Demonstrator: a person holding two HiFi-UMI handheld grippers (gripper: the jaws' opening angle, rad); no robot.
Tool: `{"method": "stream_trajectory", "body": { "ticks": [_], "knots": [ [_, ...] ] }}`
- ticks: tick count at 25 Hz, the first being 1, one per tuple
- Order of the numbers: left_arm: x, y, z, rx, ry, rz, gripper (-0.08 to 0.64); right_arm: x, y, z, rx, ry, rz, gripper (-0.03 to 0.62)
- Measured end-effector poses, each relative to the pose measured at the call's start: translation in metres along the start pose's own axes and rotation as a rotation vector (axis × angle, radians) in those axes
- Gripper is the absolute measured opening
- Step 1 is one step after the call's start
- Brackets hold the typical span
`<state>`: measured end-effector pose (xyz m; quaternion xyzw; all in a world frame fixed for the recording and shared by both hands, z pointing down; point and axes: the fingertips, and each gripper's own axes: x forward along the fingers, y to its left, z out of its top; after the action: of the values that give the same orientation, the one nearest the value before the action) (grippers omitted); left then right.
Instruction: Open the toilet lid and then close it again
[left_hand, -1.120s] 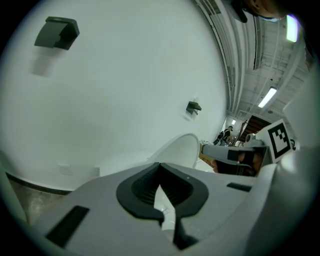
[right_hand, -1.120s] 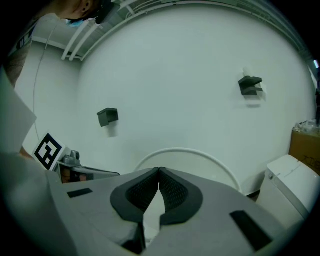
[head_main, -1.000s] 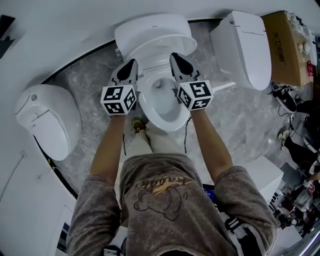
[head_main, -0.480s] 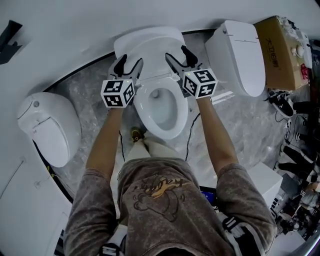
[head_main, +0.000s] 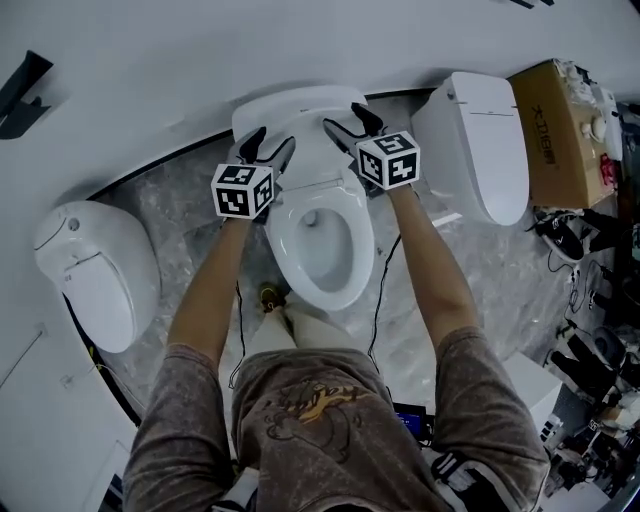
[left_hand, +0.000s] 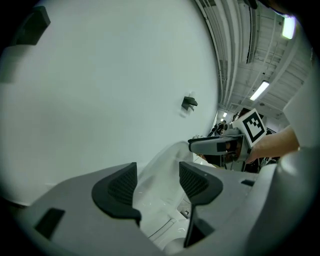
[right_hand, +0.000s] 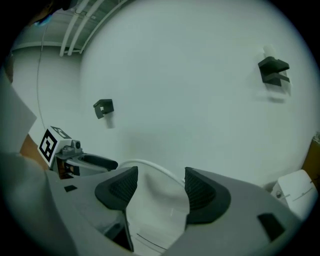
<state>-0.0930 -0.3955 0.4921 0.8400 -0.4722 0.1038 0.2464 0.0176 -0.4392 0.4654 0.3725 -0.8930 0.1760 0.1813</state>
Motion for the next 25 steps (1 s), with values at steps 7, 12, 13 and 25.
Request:
{"method": "stream_trajectory", "body": {
  "ticks": [7,12,13,25],
  "knots": [
    [0.0,-0.002,-0.005,-0.031,0.014,-0.042,0.258,0.001,0.001,-0.003,0.0,0.019,0.01,0.287],
    [-0.016,-0.016,-0.01,-0.057,0.029,-0.112,0.258,-0.019,0.012,-0.006,0.026,0.004,0.014,0.288],
    [-0.021,-0.02,-0.012,-0.06,0.025,-0.124,0.258,-0.026,0.017,-0.008,0.026,-0.004,0.013,0.288],
    [-0.084,-0.081,-0.047,-0.112,-0.008,-0.201,0.258,-0.112,0.07,-0.04,0.104,-0.086,-0.078,0.288]
  ]
}}
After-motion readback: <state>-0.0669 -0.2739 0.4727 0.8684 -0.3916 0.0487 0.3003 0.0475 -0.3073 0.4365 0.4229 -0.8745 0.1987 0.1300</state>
